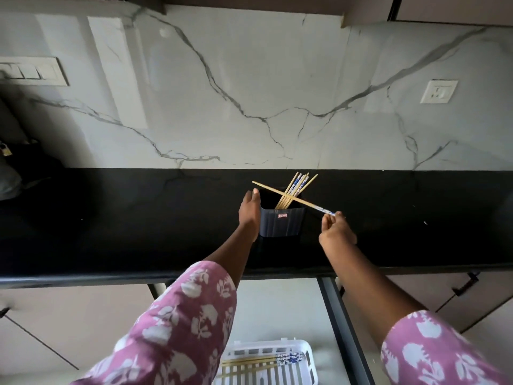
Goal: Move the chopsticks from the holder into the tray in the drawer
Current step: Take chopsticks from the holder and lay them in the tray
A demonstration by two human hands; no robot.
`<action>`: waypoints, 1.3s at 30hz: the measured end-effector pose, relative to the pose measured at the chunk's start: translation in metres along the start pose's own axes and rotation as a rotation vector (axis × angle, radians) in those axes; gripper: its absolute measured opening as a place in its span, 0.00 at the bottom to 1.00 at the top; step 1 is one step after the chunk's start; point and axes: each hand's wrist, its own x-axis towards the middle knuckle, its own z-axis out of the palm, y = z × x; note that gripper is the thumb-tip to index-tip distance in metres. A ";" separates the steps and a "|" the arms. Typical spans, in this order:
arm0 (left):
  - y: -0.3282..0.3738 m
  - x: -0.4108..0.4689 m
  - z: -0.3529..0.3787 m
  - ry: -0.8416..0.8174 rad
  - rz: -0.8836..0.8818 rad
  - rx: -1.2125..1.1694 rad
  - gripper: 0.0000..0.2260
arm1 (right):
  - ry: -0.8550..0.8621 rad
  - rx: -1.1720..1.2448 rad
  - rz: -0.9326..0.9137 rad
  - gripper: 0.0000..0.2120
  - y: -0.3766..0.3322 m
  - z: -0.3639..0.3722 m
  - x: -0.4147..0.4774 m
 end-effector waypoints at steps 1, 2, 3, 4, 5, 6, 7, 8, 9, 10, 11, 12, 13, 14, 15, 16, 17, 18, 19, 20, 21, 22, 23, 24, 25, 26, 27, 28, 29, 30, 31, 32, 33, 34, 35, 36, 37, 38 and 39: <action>0.006 -0.001 0.002 -0.009 0.019 -0.062 0.18 | 0.005 0.015 0.091 0.10 0.006 -0.005 0.002; 0.014 -0.004 0.005 -0.022 0.047 -0.121 0.15 | -0.012 0.007 0.177 0.09 0.009 -0.007 -0.006; 0.021 -0.007 0.007 -0.033 0.076 -0.172 0.14 | -0.049 0.041 0.231 0.07 0.018 -0.009 -0.005; 0.028 -0.011 0.009 -0.045 0.109 -0.208 0.13 | -0.083 0.062 0.274 0.06 0.023 -0.014 -0.006; 0.033 -0.012 0.011 -0.064 0.138 -0.237 0.11 | -0.126 0.013 0.279 0.06 0.030 -0.015 -0.006; 0.037 -0.016 0.013 -0.084 0.161 -0.240 0.09 | -0.166 -0.040 0.275 0.10 0.033 -0.019 -0.007; 0.040 -0.018 0.014 -0.103 0.176 -0.239 0.07 | -0.184 -0.129 0.263 0.14 0.037 -0.023 -0.006; 0.043 -0.021 0.014 -0.111 0.181 -0.215 0.07 | -0.190 -0.162 0.272 0.13 0.039 -0.026 -0.008; 0.045 -0.021 0.013 -0.112 0.186 -0.185 0.08 | -0.200 -0.192 0.286 0.11 0.040 -0.028 -0.007; 0.046 -0.022 0.012 -0.108 0.193 -0.144 0.09 | -0.215 -0.260 0.265 0.10 0.041 -0.029 -0.009; 0.046 -0.021 0.010 -0.105 0.199 -0.118 0.10 | -0.237 -0.377 0.212 0.10 0.041 -0.028 -0.010; 0.046 -0.020 0.008 -0.102 0.206 -0.090 0.11 | -0.257 -0.536 0.104 0.11 0.040 -0.025 -0.011; 0.043 -0.018 0.005 -0.101 0.211 -0.065 0.12 | -0.286 -0.714 -0.053 0.11 0.041 -0.025 -0.012; 0.041 -0.018 0.003 -0.102 0.210 -0.033 0.13 | -0.314 -0.858 -0.261 0.11 0.041 -0.021 -0.014; 0.039 -0.018 0.001 -0.107 0.209 -0.006 0.14 | -0.376 -0.971 -0.474 0.11 0.040 -0.019 -0.020; 0.035 -0.017 -0.001 -0.111 0.206 0.015 0.14 | -0.469 -1.040 -0.647 0.11 0.040 -0.017 -0.024; 0.030 -0.017 -0.002 -0.111 0.198 0.024 0.14 | -0.564 -1.081 -0.767 0.11 0.039 -0.015 -0.028; 0.026 -0.017 -0.004 -0.111 0.190 0.025 0.14 | -0.650 -1.104 -0.839 0.11 0.039 -0.011 -0.031; 0.021 -0.017 -0.006 -0.111 0.183 0.016 0.14 | -0.722 -1.141 -0.881 0.11 0.040 -0.008 -0.033; 0.015 -0.016 -0.009 -0.109 0.174 0.010 0.14 | -0.780 -1.201 -0.908 0.11 0.045 -0.006 -0.033; 0.010 -0.016 -0.012 -0.104 0.161 0.005 0.14 | -0.821 -1.273 -0.922 0.10 0.050 -0.005 -0.031; 0.005 -0.016 -0.016 -0.097 0.143 0.000 0.14 | -0.853 -1.333 -0.924 0.10 0.055 -0.007 -0.030; -0.001 -0.015 -0.020 -0.089 0.121 -0.005 0.14 | -0.876 -1.365 -0.924 0.10 0.061 -0.010 -0.030; -0.007 -0.014 -0.025 -0.084 0.095 -0.011 0.15 | -0.895 -1.376 -0.920 0.10 0.068 -0.014 -0.029; -0.013 -0.014 -0.030 -0.081 0.068 -0.012 0.14 | -0.911 -1.387 -0.911 0.10 0.074 -0.018 -0.028; -0.019 -0.014 -0.035 -0.083 0.042 -0.001 0.14 | -0.925 -1.404 -0.897 0.10 0.080 -0.022 -0.027; -0.027 -0.014 -0.040 -0.090 0.018 0.021 0.12 | -0.938 -1.436 -0.871 0.09 0.087 -0.026 -0.027; -0.033 -0.015 -0.045 -0.098 -0.006 0.044 0.10 | -0.953 -1.467 -0.837 0.09 0.093 -0.030 -0.026; -0.038 -0.015 -0.050 -0.098 -0.027 0.055 0.08 | -0.955 -1.492 -0.789 0.08 0.098 -0.035 -0.025; -0.043 -0.014 -0.056 -0.086 -0.048 0.044 0.06 | -0.952 -1.502 -0.740 0.08 0.105 -0.041 -0.023; -0.049 -0.011 -0.064 -0.061 -0.067 0.013 0.04 | -0.949 -1.513 -0.695 0.08 0.110 -0.048 -0.021; -0.054 -0.007 -0.072 -0.024 -0.088 -0.018 0.05 | -0.962 -1.530 -0.667 0.07 0.117 -0.057 -0.019; -0.060 -0.001 -0.083 0.023 -0.108 -0.023 0.07 | -0.988 -1.557 -0.633 0.07 0.125 -0.068 -0.015; -0.068 0.006 -0.094 0.070 -0.130 0.064 0.12 | -1.018 -1.594 -0.591 0.06 0.133 -0.081 -0.013; -0.076 0.012 -0.106 0.093 -0.165 0.256 0.18 | -1.041 -1.650 -0.556 0.05 0.142 -0.094 -0.010; -0.084 0.017 -0.115 0.079 -0.223 0.505 0.24 | -1.063 -1.716 -0.539 0.05 0.150 -0.106 -0.008; -0.092 0.019 -0.122 0.056 -0.304 0.755 0.27 | -1.092 -1.778 -0.513 0.06 0.158 -0.119 -0.007; -0.099 0.019 -0.126 0.034 -0.381 0.937 0.28 | -1.131 -1.828 -0.483 0.06 0.166 -0.132 -0.007; -0.102 0.019 -0.128 0.021 -0.429 1.027 0.29 | -1.172 -1.877 -0.456 0.06 0.173 -0.142 -0.008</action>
